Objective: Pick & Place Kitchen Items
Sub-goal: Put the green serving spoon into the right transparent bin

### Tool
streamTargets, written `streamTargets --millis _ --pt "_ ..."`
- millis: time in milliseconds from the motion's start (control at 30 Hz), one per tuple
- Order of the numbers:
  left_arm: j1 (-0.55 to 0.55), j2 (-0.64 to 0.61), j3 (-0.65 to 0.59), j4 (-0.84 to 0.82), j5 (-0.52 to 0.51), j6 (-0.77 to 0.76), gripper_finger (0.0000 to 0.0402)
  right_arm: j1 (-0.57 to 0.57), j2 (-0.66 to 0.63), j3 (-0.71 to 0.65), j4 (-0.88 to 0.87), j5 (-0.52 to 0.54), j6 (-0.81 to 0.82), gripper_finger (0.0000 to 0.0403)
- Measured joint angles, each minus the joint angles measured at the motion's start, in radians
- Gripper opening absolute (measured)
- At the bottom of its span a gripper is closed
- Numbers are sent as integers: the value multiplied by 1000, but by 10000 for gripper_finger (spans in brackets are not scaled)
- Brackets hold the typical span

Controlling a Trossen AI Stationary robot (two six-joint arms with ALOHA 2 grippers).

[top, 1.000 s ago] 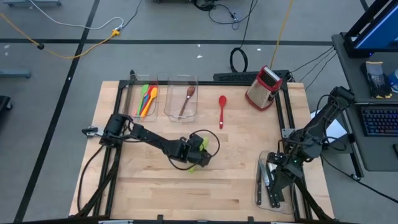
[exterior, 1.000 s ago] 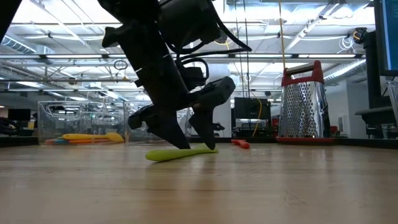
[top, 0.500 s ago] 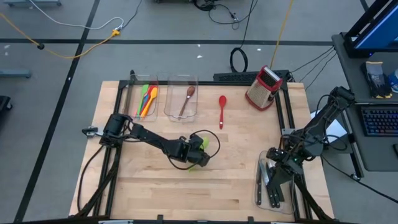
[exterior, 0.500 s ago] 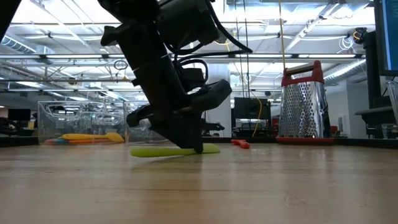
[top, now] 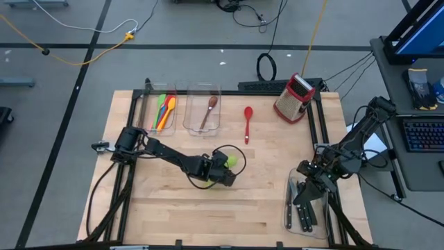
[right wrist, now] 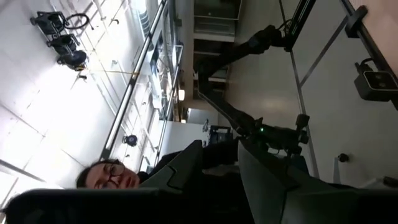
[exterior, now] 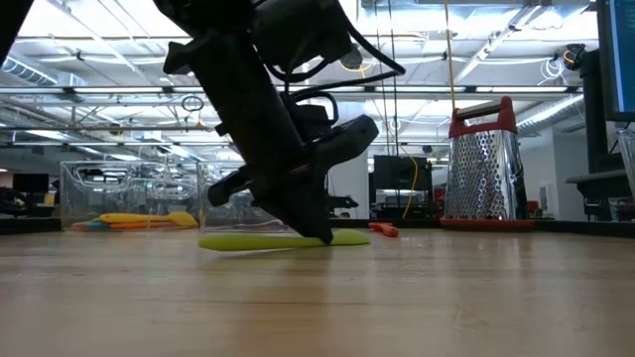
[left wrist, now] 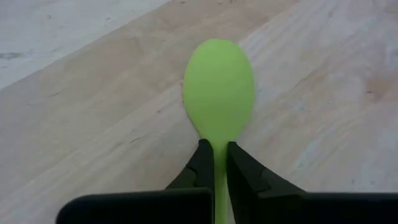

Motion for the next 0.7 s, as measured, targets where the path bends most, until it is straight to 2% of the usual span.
streamTargets --millis 700 --pt "26 -10 0 118 80 37 6 0 0 0 0 -2 -18 95"
